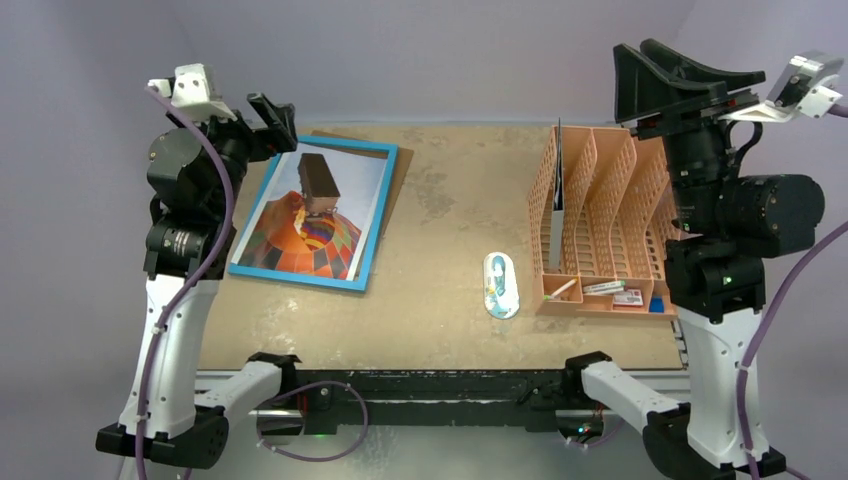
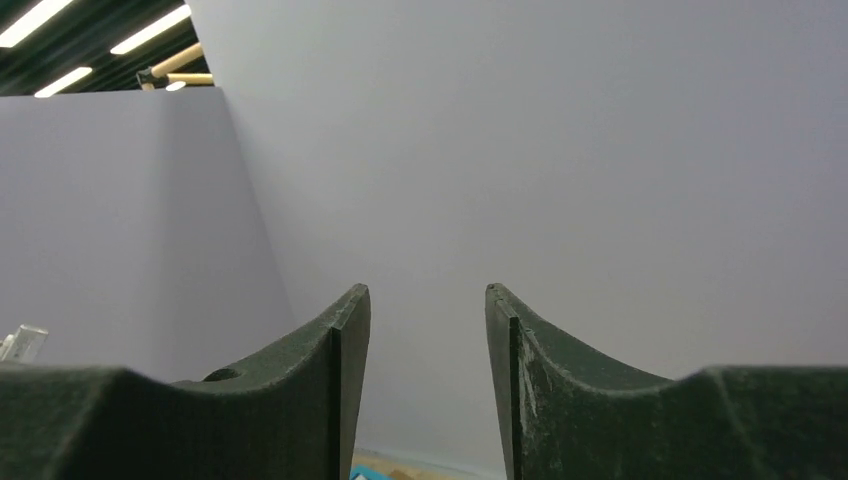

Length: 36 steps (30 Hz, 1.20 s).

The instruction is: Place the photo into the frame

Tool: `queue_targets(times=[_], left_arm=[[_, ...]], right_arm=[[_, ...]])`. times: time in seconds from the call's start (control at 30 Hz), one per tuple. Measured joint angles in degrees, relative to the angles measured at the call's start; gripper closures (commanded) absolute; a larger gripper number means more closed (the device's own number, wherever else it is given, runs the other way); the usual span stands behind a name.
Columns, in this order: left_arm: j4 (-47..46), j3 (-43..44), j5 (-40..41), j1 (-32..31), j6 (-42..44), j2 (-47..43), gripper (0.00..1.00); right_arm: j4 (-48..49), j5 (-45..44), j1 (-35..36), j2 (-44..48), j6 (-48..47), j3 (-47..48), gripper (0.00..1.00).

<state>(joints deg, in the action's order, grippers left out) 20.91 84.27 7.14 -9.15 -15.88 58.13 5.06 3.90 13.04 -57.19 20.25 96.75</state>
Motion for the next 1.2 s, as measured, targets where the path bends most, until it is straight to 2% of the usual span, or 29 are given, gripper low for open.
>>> queue_targets(times=[0.2,0.53,0.73,0.83,0.97,1.07,1.2], left_arm=[[-0.44,0.0,-6.86,0.0,-0.24,0.26,0.01],[-0.57,-2.51,-16.59,0.0,0.48,5.2,0.01],[-0.5,-12.85,-16.9,0.0,-2.08,10.32,0.08],[-1.05,-19.19,-16.55,-0.02,-4.63,13.18,0.14],[-2.19,-26.58,-16.63,-0.96,-7.78,18.27,0.22],[-3.34,-28.81,-16.74,-2.43,-9.29,22.18,0.25],[-5.92,-28.48,-15.58,-5.01,-10.14,27.61,0.29]], right_arm=[[-2.38,0.68,0.0,-2.19,0.76,-0.24,0.27],[-3.56,12.22,2.08,-9.29,-0.63,-3.5,0.27],[-4.74,11.67,13.46,-14.82,-1.36,-4.46,0.29],[-4.15,11.69,17.55,-16.87,-0.42,-6.78,0.35],[-2.58,11.82,21.05,-18.71,2.64,-12.94,0.46],[-2.45,11.74,22.43,-20.31,4.85,-15.91,0.53],[-3.1,9.94,23.21,-22.69,7.48,-17.75,0.55]])
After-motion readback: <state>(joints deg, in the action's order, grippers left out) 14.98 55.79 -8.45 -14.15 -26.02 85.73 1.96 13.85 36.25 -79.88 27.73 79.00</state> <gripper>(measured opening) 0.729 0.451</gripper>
